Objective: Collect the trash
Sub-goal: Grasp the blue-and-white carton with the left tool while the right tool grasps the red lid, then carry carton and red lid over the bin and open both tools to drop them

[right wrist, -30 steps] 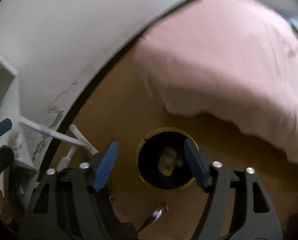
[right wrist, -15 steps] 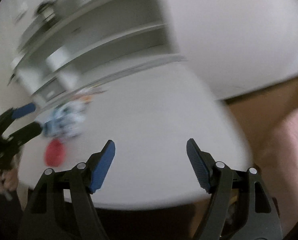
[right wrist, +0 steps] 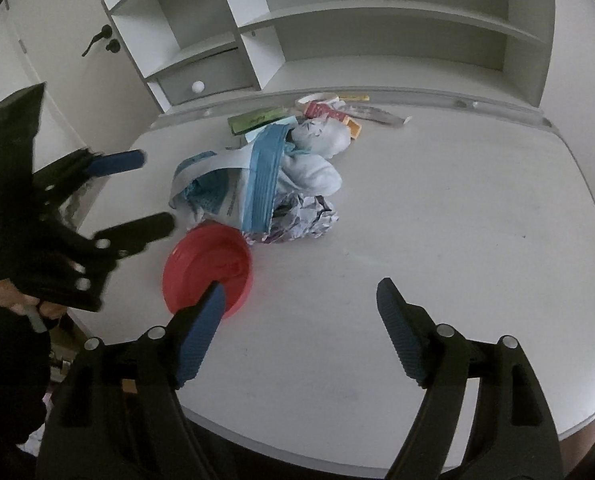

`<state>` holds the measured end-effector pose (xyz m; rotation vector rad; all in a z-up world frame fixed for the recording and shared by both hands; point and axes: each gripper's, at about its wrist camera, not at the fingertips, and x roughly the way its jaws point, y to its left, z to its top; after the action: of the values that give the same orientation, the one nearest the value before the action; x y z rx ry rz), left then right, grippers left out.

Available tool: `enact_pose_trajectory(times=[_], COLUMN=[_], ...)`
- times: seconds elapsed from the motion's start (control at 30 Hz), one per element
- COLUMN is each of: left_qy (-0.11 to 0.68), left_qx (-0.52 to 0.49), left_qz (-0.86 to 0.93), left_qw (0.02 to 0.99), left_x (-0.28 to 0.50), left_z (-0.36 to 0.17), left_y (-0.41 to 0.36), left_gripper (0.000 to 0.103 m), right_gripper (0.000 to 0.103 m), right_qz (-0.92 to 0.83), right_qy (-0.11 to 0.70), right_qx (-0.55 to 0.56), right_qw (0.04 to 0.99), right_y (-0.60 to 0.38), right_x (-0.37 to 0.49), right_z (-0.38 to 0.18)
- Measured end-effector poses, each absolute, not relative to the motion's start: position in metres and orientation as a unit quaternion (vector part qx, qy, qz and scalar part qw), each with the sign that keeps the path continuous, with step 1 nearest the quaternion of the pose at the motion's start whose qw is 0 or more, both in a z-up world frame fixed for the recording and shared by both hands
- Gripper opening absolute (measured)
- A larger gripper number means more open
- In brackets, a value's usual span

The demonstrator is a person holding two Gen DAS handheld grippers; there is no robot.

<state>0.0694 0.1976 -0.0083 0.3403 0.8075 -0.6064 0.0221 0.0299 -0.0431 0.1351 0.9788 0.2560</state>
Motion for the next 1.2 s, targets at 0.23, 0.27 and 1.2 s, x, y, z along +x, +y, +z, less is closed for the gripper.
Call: enact_pose_trajectory(times=[0.23, 0.27, 1.2], left_qy=[0.375, 0.375, 0.384], left_qx=[0.178, 0.175, 0.069], left_qz=[-0.329, -0.343, -0.186], left_qw=[0.848, 0.843, 0.902], left_x=[0.087, 0.086, 0.058], left_z=[-0.021, -0.02, 0.03], left_y=[0.171, 0.17, 0.266], left_gripper=[0.087, 0.07, 0.034], right_gripper=[0.076, 0.077, 0.078], right_qz=[0.115, 0.117, 0.151], right_qy=[0.48, 0.481, 0.471], right_qx=[0.058, 0.055, -0.055], right_qw=[0.868, 0.867, 0.868], right_y=[0.042, 0.044, 0.134], right_x=[0.024, 0.024, 0.044], right_z=[-0.048, -0.049, -0.077])
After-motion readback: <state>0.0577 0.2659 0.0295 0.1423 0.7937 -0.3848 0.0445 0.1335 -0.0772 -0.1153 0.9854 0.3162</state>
